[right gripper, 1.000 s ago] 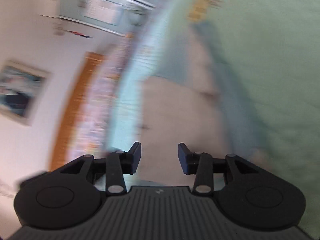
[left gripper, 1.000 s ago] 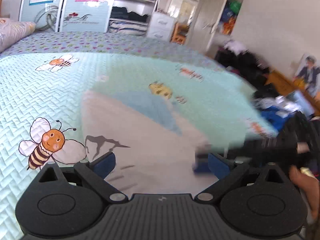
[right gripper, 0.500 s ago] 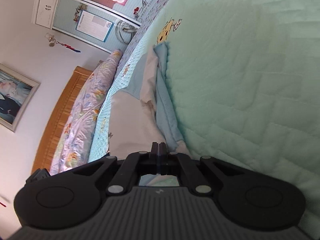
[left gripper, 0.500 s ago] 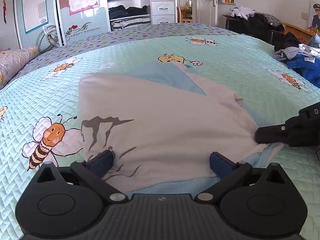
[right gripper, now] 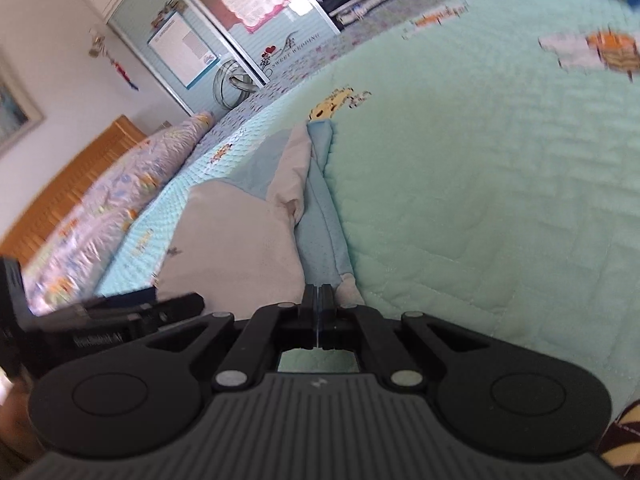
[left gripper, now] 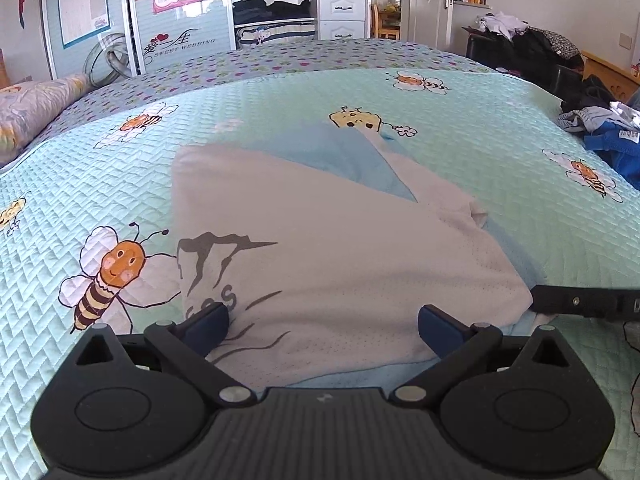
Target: Fold clothes
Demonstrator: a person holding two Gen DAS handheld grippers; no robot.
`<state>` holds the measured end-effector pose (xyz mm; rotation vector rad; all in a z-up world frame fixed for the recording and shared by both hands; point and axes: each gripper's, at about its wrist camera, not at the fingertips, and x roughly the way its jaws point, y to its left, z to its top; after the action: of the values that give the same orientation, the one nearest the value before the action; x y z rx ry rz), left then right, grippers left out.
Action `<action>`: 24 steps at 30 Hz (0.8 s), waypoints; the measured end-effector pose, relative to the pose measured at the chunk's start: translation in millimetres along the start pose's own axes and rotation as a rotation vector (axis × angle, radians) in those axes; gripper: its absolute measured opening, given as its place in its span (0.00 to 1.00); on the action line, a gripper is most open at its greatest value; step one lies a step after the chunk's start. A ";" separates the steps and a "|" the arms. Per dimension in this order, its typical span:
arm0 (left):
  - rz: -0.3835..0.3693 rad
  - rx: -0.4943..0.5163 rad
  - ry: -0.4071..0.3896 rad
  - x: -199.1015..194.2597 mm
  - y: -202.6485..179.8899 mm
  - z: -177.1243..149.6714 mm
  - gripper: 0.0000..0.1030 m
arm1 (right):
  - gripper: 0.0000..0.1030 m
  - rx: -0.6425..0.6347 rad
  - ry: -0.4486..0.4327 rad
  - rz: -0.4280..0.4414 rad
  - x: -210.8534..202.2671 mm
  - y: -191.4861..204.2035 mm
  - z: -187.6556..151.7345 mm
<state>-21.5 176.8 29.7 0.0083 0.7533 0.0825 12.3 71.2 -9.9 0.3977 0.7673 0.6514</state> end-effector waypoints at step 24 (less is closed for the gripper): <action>0.060 0.021 0.049 5.7 6.8 2.6 0.97 | 0.58 0.176 -0.025 0.202 16.1 -2.2 10.0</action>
<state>-16.1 184.1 27.9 0.0489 0.8028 0.1320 29.3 79.3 -12.6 0.6495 0.7694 0.7691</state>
